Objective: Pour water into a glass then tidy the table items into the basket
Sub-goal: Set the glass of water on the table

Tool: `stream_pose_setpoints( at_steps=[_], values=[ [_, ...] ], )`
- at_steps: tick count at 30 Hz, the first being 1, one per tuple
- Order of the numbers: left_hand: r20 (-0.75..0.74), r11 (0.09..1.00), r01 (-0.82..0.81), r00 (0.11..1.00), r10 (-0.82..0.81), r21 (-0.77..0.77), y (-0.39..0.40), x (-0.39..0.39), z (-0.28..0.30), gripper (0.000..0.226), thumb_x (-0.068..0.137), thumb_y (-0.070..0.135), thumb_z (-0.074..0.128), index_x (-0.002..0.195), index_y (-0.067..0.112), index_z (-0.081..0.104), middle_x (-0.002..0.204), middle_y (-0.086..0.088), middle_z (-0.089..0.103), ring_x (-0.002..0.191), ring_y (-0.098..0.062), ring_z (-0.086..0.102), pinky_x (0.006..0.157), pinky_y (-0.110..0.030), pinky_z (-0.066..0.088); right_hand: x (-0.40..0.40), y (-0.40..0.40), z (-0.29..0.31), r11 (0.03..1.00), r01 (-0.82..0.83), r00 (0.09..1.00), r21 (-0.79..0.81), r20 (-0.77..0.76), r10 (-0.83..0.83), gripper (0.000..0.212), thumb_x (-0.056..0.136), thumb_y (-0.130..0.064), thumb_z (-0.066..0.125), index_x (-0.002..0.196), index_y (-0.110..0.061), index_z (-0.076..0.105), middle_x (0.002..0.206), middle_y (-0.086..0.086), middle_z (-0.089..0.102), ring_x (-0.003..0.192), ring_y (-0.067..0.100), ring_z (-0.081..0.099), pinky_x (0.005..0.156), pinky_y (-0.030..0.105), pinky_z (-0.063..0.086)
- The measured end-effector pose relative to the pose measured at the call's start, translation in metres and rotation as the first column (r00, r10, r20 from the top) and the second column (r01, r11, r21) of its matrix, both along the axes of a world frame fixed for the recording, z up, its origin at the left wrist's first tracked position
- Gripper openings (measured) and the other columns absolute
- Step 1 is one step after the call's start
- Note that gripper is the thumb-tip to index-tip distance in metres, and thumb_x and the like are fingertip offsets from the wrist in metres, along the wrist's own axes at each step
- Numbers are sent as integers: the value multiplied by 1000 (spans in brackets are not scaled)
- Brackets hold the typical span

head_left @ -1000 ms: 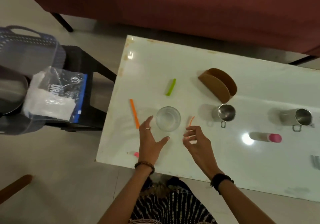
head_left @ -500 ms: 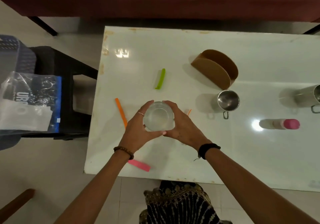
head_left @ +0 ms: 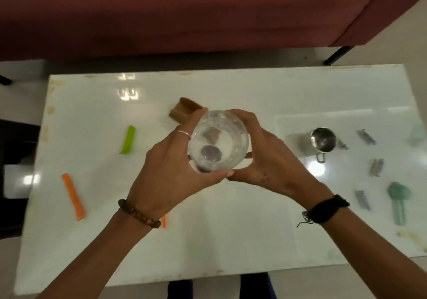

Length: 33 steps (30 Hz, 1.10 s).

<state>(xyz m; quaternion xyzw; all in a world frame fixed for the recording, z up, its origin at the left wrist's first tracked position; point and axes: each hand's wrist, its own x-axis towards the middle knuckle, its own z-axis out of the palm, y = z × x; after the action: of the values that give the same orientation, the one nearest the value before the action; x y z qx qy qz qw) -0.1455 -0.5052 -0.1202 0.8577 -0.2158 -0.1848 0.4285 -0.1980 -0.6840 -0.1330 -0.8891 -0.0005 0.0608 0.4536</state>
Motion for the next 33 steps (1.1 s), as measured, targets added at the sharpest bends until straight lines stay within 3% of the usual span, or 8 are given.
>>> stream_pose_setpoints(
  at_steps=[4,6,10,15,22,28,33],
  values=[
    [16,996,75,997,-76,47,-95,10,-10,101,47,68,61,136,29,32,131,5,53,109,-5,49,86,-8,35,-1,-88,0,993,15,1000,-117,4,-14,86,64,-52,72,131,-34,22,121,-22,37,94,7,52,71,25,51],
    [-3,992,104,995,-104,74,-131,16,-23,100,50,66,65,136,28,30,131,4,53,104,-4,47,85,-12,37,3,-122,-12,989,8,1000,-145,-28,-13,85,64,-54,71,130,-34,21,123,-17,41,95,8,50,75,22,44],
    [-7,980,104,995,-104,170,-179,23,-54,94,56,55,76,134,29,30,125,4,58,95,-5,47,81,-19,37,11,-169,-48,989,-7,995,-145,-102,-8,89,64,-49,76,131,-30,20,128,-7,47,99,13,54,79,25,45],
    [-31,982,64,998,-60,176,-214,31,-82,90,60,45,79,134,24,33,128,-2,57,108,-21,55,84,-23,37,25,-197,-84,1000,1,992,12,-127,0,88,64,-34,79,131,-27,22,122,-6,47,102,16,54,79,21,44],
    [-83,983,39,996,-24,182,-224,41,-102,91,57,41,82,133,25,34,126,-2,57,108,-20,54,86,-24,40,35,-206,-109,997,10,990,81,-142,1,86,65,-29,79,130,-24,23,120,-6,44,102,15,51,74,11,39],
    [-116,984,27,993,-6,177,-224,44,-113,92,55,45,81,132,28,34,121,1,57,96,-12,49,84,-23,41,37,-205,-118,996,18,987,89,-162,-3,85,66,-24,78,130,-23,22,120,-3,46,101,19,52,77,21,42],
    [-121,982,16,993,7,187,-218,45,-120,94,49,58,77,128,35,32,107,13,52,91,-10,51,79,-22,40,37,-199,-116,996,21,985,83,-174,-6,83,66,-19,77,129,-21,23,121,2,51,97,22,55,79,30,49]
  ],
)
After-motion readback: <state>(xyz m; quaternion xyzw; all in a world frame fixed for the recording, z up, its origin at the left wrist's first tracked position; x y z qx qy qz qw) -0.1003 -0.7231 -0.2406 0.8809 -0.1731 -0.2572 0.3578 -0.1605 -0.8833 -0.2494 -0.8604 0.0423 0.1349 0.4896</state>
